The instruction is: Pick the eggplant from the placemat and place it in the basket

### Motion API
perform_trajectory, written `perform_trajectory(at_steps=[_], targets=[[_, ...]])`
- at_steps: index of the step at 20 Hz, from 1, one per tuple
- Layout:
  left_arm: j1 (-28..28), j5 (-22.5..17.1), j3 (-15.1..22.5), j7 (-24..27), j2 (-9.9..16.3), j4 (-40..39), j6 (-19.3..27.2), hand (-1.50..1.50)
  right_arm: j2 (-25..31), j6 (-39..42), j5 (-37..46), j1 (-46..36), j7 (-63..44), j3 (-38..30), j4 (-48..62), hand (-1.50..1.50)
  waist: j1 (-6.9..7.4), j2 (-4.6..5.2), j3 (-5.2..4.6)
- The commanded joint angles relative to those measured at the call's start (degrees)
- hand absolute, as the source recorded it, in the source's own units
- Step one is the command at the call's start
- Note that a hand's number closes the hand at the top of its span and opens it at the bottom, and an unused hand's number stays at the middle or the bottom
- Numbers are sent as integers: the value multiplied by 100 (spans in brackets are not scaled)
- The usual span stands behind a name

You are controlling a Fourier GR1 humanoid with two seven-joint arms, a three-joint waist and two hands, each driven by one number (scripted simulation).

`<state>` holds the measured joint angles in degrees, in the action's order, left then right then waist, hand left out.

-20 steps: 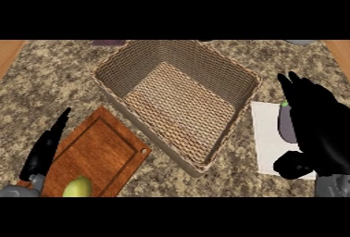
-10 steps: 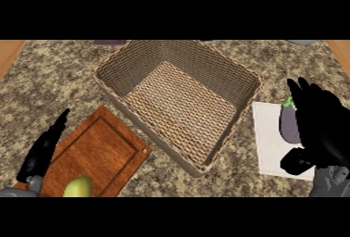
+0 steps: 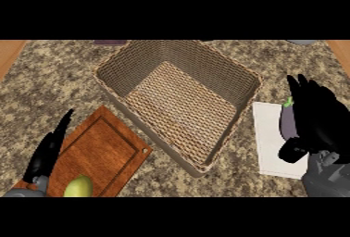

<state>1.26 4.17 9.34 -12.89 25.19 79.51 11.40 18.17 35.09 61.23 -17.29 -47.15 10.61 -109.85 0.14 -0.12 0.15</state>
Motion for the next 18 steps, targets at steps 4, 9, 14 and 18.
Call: perform_trajectory(at_steps=[4, 9, 14, 18], targets=[[-337, 43, -391, 479, -22, -177, -439, 0, -309, -90, 370, -29, 43, 117, 294, -150, 11, 10, -17], [109, 411, -333, -131, -457, -146, -365, 0, -342, -426, 514, 183, 392, -11, 680, -150, -9, 12, -15], [-254, 716, -234, 43, -682, -53, -214, 0, -540, -960, 837, 500, 394, 105, 1010, -150, -3, 14, -15], [271, 575, -716, -164, -452, -233, -665, 0, -305, -729, 685, 561, 721, -263, 1033, -150, -23, 13, -15]])
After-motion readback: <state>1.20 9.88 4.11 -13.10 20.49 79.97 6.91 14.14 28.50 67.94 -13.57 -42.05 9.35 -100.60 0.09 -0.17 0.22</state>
